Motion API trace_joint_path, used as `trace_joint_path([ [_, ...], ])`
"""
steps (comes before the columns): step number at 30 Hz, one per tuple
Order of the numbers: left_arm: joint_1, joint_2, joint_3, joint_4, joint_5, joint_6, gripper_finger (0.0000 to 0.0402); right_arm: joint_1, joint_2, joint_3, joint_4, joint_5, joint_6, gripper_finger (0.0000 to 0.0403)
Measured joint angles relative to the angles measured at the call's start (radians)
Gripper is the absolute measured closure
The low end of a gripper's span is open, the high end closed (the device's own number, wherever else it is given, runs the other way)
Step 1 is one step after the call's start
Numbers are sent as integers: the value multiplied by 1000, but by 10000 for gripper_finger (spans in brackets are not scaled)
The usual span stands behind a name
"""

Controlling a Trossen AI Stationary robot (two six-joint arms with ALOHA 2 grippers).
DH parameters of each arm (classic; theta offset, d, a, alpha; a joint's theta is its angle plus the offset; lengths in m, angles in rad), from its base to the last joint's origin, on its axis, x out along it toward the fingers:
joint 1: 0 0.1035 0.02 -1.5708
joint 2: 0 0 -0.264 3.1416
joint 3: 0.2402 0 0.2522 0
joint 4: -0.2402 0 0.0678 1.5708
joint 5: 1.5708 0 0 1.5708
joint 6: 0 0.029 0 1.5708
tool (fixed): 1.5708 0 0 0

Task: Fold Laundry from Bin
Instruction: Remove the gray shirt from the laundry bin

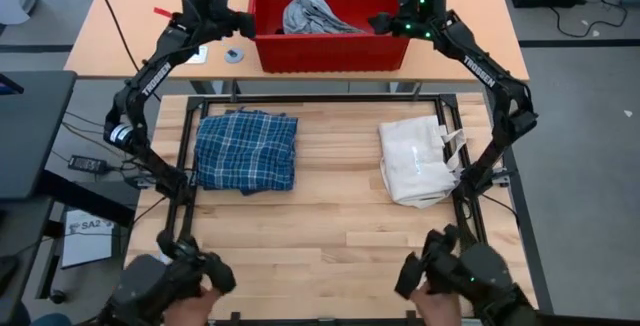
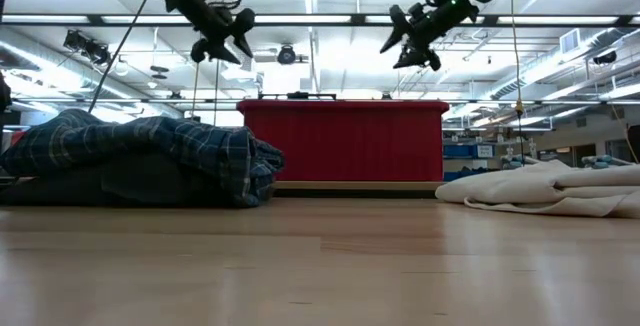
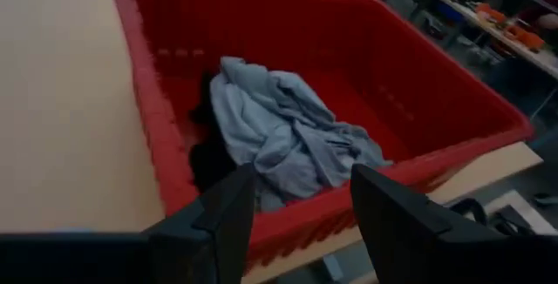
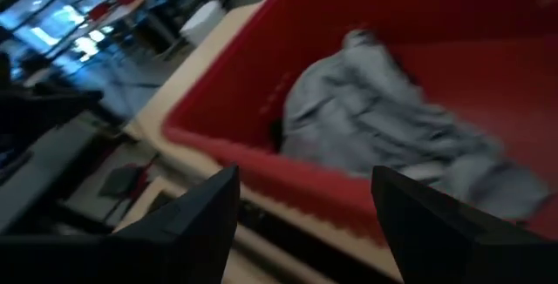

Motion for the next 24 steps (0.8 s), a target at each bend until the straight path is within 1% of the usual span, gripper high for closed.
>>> trace_joint_path([
  [3,49,31,0,-4,77,-7,184,-32,0,0,2,35,-39,137],
  [4,64,46,0,-3,97,-30,176,-43,0,0,1,44,-53,137],
  [8,121,105,0,13,105,-85,139,-85,0,0,2,47,-114,137],
  [11,147,148,0,66,103,-88,113,-116,0,0,2,46,-144,137],
  [14,160,199,0,164,106,-90,95,-152,0,0,2,47,-153,137],
  [16,165,232,0,230,130,-104,89,-181,0,0,1,47,-153,137],
  [19,173,276,0,280,199,-123,86,-223,0,0,-11,53,-153,137],
  [21,172,302,0,274,201,-123,86,-250,0,0,-32,71,-153,137],
  [24,172,336,-2,271,203,-128,86,-291,5,0,-52,72,-153,137],
])
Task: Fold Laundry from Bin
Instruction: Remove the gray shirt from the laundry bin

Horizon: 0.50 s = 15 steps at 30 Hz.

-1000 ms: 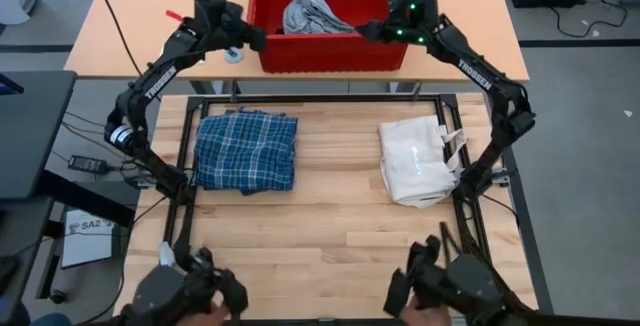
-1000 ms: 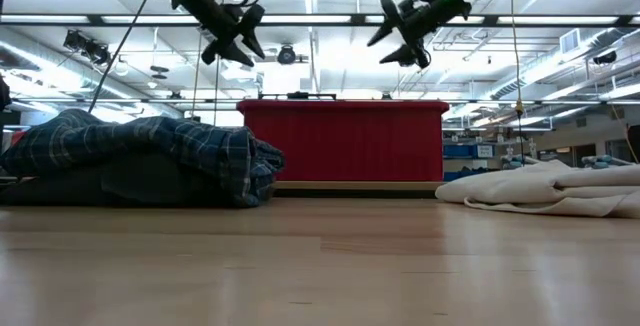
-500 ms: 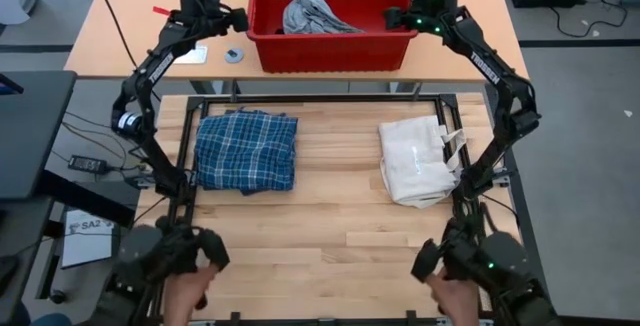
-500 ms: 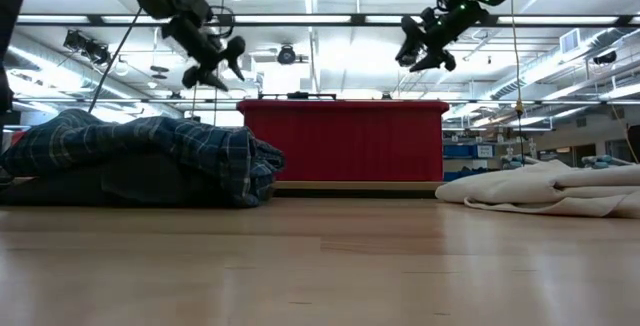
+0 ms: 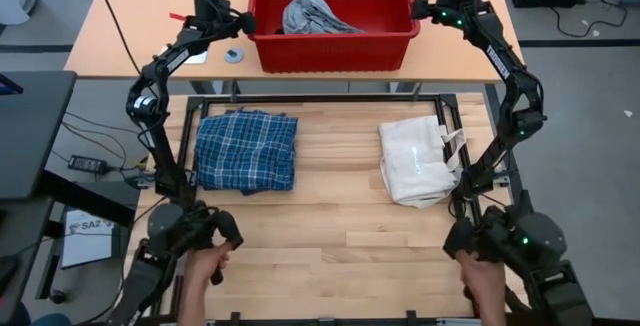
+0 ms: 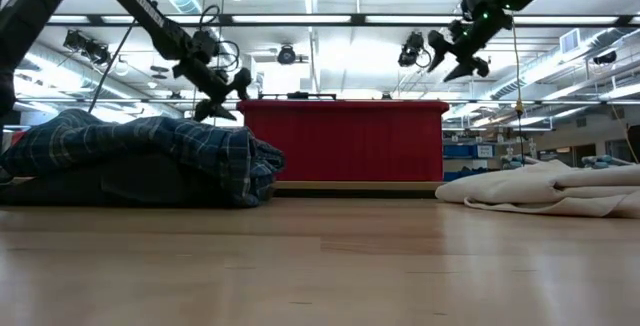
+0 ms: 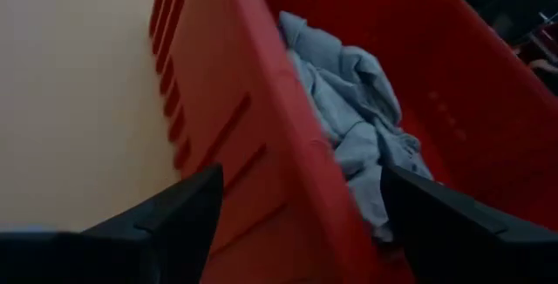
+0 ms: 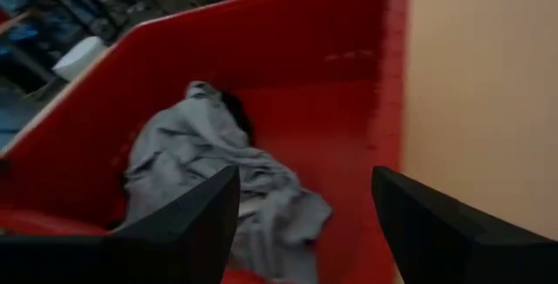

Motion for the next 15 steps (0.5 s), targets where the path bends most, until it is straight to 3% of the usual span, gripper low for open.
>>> trace_joint_path([
  [5,-2,25,0,9,49,-13,86,-39,59,0,-22,25,17,137],
  [9,-12,26,0,8,54,-12,90,-32,141,0,-19,-15,91,137],
  [15,-31,25,0,11,59,2,128,-28,225,0,-2,-55,192,140],
])
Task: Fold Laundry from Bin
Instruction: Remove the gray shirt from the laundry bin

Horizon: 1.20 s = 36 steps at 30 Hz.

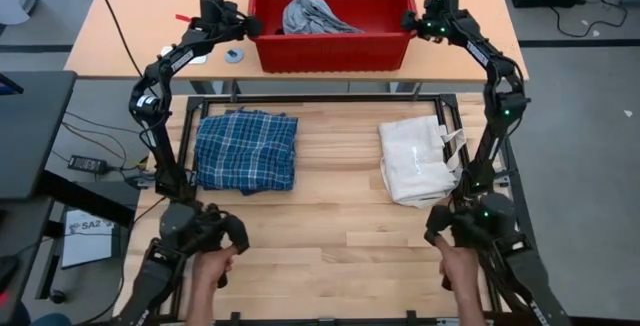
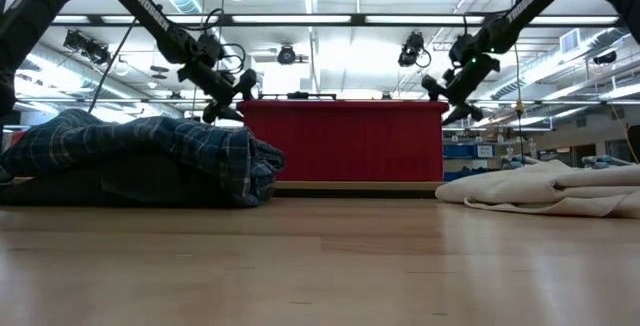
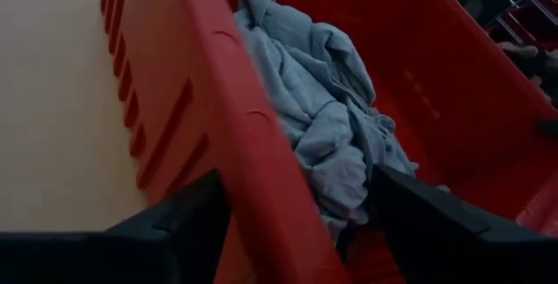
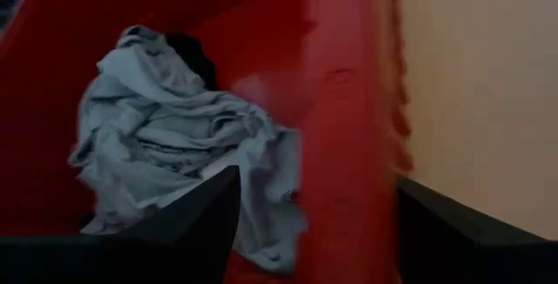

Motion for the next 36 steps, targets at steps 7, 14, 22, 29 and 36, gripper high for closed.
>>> trace_joint_path([
  [7,-6,-4,1,-18,-31,-27,219,16,15,1,21,-39,4,226],
  [14,-2,-7,3,-31,-51,-120,295,51,7,2,12,-60,59,314],
  [22,-3,-92,-6,-197,-18,-55,311,111,-66,-7,-83,-40,8,315],
  [29,-21,-214,-7,-546,-38,15,311,181,-135,-7,-321,-6,-18,315],
  [36,-92,-253,0,-810,-104,107,309,318,-200,-31,-524,148,-26,315],
])
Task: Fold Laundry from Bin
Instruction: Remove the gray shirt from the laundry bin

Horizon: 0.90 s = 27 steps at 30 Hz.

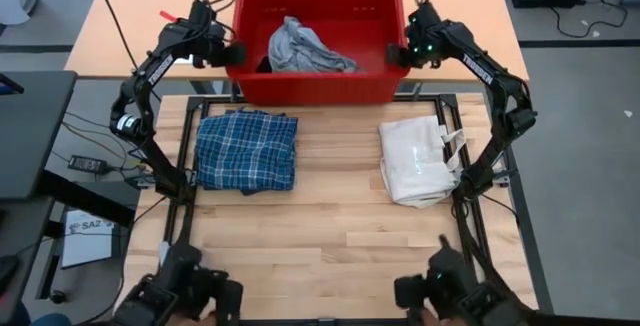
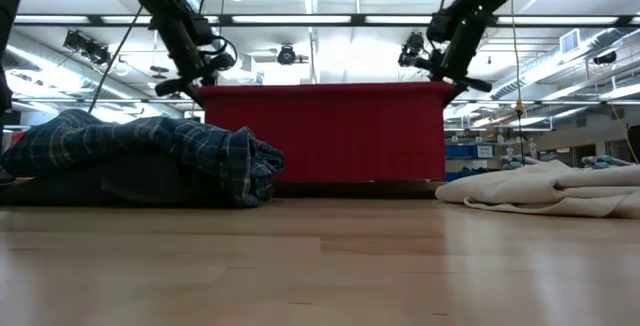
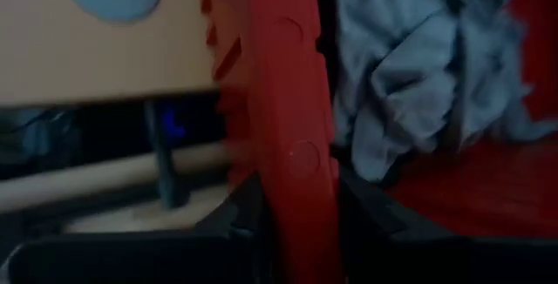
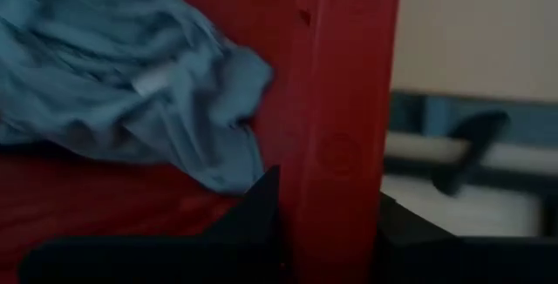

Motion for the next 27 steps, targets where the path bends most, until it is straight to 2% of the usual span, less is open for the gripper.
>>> trace_joint_path([
  [3,-22,0,0,-81,-28,104,272,45,-20,-36,-49,84,-1,314],
  [7,-61,0,0,-172,-94,210,198,82,-60,-103,-88,133,-4,295],
  [13,-85,-11,-2,-300,-117,308,124,115,-125,-192,-133,110,34,250],
  [20,-64,-168,1,-259,-117,347,100,134,-272,-216,-147,160,141,215],
  [24,-62,-260,1,-111,-119,368,99,125,-372,-217,-86,193,180,207],
  [27,-77,-287,3,63,-9,365,98,117,-428,-216,-33,215,181,207],
])
